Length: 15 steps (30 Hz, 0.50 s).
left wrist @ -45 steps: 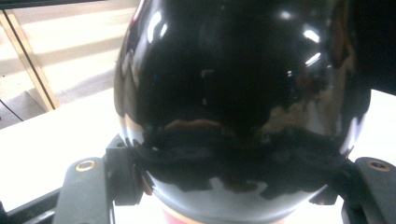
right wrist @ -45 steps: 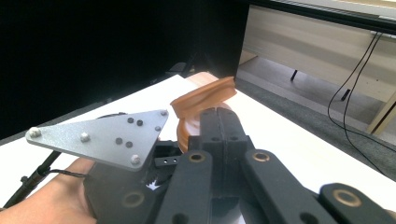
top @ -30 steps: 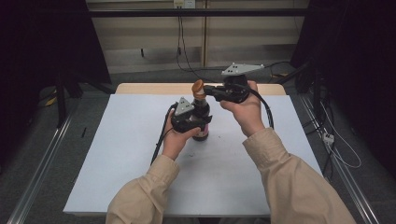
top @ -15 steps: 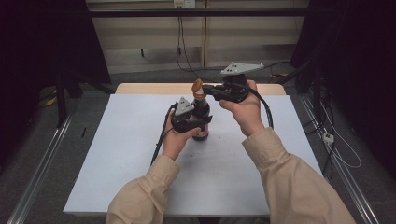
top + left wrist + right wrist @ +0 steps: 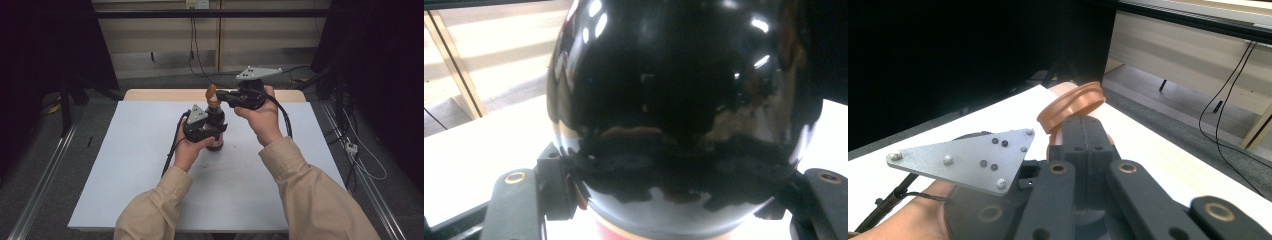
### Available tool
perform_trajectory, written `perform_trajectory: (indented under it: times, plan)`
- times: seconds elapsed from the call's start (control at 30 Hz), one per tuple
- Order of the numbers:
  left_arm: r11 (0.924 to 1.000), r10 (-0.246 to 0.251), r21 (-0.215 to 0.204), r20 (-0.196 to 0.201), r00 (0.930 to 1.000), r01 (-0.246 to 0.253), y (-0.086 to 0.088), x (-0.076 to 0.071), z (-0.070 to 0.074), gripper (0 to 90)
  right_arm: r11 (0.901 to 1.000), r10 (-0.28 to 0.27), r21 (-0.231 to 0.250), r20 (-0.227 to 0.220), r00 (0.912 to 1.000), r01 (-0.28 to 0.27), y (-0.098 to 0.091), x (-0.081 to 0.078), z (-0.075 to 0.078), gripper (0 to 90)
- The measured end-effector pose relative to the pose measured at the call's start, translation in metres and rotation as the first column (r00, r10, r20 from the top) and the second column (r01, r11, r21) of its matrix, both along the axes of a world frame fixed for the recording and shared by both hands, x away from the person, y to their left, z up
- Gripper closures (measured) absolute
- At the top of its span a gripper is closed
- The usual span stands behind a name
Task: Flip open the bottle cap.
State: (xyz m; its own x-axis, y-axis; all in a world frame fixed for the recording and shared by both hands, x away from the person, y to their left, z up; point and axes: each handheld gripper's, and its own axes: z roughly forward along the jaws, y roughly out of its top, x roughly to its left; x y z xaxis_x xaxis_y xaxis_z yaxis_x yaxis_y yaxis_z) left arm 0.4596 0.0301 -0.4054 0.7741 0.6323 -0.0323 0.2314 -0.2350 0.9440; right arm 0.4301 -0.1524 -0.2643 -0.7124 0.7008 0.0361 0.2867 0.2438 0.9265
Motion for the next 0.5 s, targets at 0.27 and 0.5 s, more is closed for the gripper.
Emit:
perform_trajectory:
  times: [0.27, 0.5]
  plan:
    - [1.0000, 0.004, -0.003, 0.005, 1.0000, -0.004, -0.0005, -0.0006, -0.0006, 30.5, 1.0000, 0.006, -0.004, 0.000, 1.0000, -0.006, 0.0033, 0.0000, 0.0007, 90.0]
    - [1.0000, 0.004, -0.003, 0.005, 1.0000, -0.004, -0.0007, -0.0008, -0.0007, 30.4, 1.0000, 0.008, -0.003, 0.004, 1.0000, -0.008, 0.0046, -0.0003, 0.0015, 90.0]
